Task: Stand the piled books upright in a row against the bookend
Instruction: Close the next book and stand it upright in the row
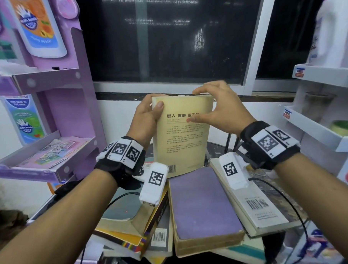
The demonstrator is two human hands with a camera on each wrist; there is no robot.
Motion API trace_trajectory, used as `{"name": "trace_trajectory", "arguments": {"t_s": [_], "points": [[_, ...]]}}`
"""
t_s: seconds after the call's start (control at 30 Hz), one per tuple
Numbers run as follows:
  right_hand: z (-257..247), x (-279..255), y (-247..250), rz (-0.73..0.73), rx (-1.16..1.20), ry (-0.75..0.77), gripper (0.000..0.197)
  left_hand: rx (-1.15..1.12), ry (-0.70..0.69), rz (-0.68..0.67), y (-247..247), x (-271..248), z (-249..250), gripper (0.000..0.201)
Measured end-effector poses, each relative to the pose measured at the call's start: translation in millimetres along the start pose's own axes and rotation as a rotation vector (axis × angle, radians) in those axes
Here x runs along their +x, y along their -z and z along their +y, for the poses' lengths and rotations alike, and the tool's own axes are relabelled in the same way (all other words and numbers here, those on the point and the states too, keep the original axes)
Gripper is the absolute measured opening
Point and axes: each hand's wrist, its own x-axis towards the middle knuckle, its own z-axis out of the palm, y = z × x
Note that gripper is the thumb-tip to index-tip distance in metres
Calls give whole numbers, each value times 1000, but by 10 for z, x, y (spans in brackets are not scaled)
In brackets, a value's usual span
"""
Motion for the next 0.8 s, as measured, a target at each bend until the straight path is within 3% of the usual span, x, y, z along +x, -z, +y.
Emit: {"name": "trace_trajectory", "arguments": {"t_s": [0.13,0.4,0.53,0.67,0.8], "points": [[60,1,30,-118,99,-14,66,-104,10,-13,60,18,7,21],[10,-33,120,-154,211,5,46,-207,14,-31,77,82,-43,23],[56,-86,56,-80,159,-2,48,-172,43,-24,38,75,-109,29],[161,-167,-60,48,77,-31,67,-151,67,-59,19,80,-140,31],[138,-147,-71,58,91,-28,57,-57,107,-60,-14,-4,-197,34]]}}
